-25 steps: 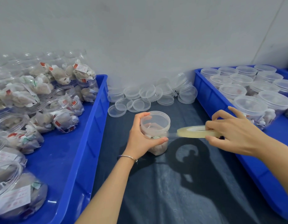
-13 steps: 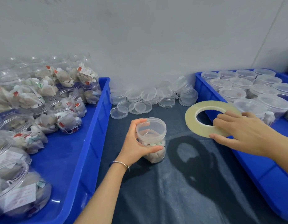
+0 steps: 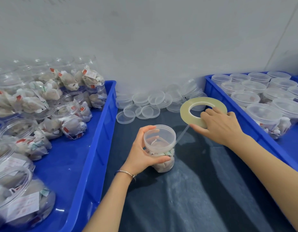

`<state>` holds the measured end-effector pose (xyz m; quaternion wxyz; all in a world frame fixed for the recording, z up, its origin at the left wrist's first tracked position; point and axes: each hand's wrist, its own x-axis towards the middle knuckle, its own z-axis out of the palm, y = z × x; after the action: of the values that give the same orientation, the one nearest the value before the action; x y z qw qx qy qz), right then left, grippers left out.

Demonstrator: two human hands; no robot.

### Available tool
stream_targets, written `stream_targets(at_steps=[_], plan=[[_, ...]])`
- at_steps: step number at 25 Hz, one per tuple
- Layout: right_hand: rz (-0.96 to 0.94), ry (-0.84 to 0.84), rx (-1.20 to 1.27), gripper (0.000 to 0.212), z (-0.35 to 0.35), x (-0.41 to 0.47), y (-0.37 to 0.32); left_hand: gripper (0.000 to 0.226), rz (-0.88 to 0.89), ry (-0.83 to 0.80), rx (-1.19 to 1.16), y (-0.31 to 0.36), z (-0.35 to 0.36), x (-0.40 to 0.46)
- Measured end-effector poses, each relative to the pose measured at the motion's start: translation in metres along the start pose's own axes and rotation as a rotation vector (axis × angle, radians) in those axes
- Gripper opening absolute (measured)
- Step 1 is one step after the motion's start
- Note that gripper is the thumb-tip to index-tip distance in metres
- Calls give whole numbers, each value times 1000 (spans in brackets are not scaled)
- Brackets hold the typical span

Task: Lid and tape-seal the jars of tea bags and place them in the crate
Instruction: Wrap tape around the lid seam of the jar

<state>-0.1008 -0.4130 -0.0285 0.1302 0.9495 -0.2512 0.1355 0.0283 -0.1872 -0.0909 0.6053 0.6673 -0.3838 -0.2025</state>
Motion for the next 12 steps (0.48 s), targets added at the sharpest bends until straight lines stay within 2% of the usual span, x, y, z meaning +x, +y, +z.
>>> stream_targets(at_steps=[6,10,12], plan=[[36,31,130,57,11,22,-29,87,-4,-41,-9,-2,-5,3],[11,14,173,57,11,29,-45,100,-31,-80,-9,-3,-7,3],[-3,4,168,57,11,30,-49,98,-52,-107,40,-1,-10,4]])
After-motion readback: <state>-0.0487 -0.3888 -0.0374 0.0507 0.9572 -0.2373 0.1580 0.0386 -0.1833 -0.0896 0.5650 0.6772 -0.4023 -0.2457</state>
